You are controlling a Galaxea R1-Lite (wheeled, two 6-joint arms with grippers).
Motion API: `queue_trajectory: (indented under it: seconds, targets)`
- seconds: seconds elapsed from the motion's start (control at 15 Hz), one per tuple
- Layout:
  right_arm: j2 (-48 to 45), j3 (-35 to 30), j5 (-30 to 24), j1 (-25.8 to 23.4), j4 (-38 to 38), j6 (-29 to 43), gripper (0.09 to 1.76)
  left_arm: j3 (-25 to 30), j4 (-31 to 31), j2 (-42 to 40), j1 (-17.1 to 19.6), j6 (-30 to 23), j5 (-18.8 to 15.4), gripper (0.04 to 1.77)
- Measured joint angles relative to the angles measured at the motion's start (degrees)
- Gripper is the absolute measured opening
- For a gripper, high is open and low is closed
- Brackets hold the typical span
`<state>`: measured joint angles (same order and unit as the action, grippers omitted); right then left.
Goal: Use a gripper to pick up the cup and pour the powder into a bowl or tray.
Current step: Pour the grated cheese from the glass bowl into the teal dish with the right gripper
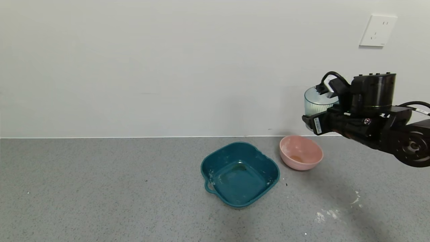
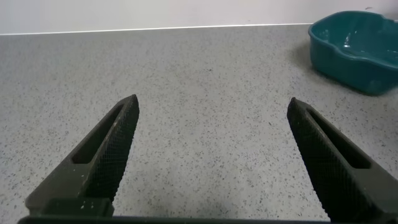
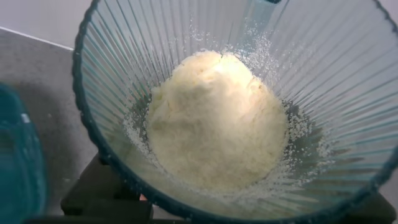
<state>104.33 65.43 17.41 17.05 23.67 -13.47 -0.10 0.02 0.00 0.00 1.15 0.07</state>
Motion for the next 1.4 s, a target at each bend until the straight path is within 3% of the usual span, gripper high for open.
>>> queue_trajectory:
  seconds: [0.33,0.47,0.87,1.13,1.4]
  targets:
    - [3.8,3.6,7.7,9.2,-0.9,-0.2,1.33,0.0,0.0,0.0,0.0,0.0,0.0,1.72]
    - [4.9,4.1,8.5,11.4,-1.1,-3.8,1.33,0.0,0.0,0.0,0.0,0.0,0.0,1.72]
    - [7.7,5.3,8.8,15.7,-0.6,-9.6,1.33,0.0,0.0,0.0,0.0,0.0,0.0,1.72]
    - [9.6,5.8,16.8,17.0,-0.1,-17.6,1.33,0.0,0.0,0.0,0.0,0.0,0.0,1.72]
    - [9.8,5.5,20.7,17.3,0.4,-25.1,1.33,0.0,0.0,0.0,0.0,0.0,0.0,1.72]
